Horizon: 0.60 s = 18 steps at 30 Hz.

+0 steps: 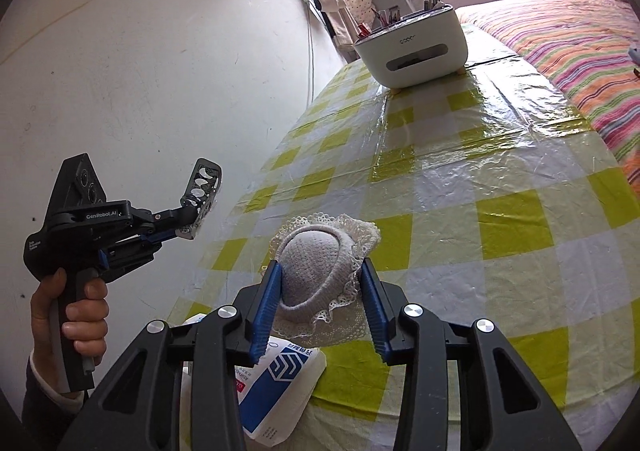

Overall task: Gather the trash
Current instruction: 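Grasp the white lace cap with the right tool while the left tool holds the blister pack, then carry the blister pack with the left tool while the right tool drops the lace cap into the basket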

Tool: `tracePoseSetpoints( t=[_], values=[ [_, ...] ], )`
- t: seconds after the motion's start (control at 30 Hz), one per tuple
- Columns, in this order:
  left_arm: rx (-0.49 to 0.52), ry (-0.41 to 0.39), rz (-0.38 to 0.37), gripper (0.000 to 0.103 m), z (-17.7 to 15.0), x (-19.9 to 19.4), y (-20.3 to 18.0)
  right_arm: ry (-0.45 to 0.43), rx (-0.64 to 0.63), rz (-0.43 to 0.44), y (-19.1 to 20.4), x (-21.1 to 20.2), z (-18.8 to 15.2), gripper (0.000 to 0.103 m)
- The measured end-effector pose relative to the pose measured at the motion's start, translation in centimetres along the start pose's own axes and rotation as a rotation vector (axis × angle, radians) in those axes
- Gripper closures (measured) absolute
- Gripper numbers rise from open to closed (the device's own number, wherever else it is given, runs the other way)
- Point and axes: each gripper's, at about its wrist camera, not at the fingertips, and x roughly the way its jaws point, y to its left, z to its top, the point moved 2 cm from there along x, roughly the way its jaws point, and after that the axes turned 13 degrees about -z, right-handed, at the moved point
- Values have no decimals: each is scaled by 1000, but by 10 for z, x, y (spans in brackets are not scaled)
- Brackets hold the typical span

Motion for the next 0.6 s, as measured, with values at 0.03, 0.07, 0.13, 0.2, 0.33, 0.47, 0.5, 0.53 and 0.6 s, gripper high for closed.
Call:
tracePoseSetpoints(
  t=[0.03,0.07,0.13,0.2,0.33,0.47,0.5,0.53,0.6],
  values=[
    [4,4,5,94,-1,2,-2,-10,8,2,-2,-6,-1,64],
    [8,6,10,94,-3,3,-3,-21,15,4,-4,-11,-1,64],
    [15,11,16,94,-5,6,-7,-45,17,8,-6,-24,-1,64],
    [28,14,17,94,-7,9,-13,-76,14,3,-9,-37,-2,64],
    [66,17,8,95,-12,14,-31,-116,26,14,-17,-58,-4,64],
    [119,33,0,95,-21,21,-51,-144,49,24,-28,-79,-10,64],
    [130,39,-2,95,-23,23,-56,-151,55,25,-31,-85,-12,64],
    [141,45,-6,95,-26,25,-61,-156,62,29,-35,-88,-13,64],
    [164,56,-11,95,-31,29,-70,-169,80,31,-41,-96,-15,64]
  ],
)
